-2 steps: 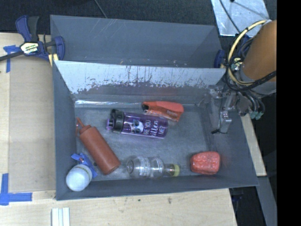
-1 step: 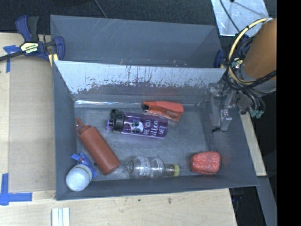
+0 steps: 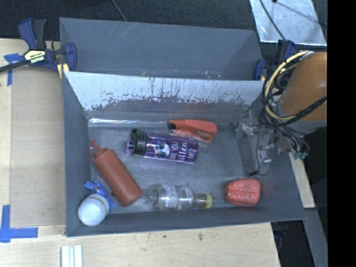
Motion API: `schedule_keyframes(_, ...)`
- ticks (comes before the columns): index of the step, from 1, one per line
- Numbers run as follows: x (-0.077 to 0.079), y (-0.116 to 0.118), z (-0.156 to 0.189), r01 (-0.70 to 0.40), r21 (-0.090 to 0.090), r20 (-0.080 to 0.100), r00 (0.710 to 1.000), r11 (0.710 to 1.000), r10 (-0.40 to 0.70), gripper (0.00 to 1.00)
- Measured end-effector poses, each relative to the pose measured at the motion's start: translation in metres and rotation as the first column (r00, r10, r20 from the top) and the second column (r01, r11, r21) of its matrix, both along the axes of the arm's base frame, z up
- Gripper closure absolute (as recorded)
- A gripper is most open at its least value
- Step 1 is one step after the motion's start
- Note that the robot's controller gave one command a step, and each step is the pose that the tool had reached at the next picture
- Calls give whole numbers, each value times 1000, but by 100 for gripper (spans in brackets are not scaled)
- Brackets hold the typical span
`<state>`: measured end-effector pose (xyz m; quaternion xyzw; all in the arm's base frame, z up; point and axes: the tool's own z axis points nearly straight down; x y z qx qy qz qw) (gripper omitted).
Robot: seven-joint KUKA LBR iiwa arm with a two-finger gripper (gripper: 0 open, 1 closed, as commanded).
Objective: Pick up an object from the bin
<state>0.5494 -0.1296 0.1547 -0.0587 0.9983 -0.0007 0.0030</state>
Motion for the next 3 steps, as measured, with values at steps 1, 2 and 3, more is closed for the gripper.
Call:
schedule_keyframes(1,-33,-8,-34,-114,2,-6,993,993,114,0)
schedule_keyframes(2,-61,-10,-39,-219,0,-5,976,976,219,0)
schedule_keyframes(3,-63,1,-74,-365,-9,-6,931,931,365,0)
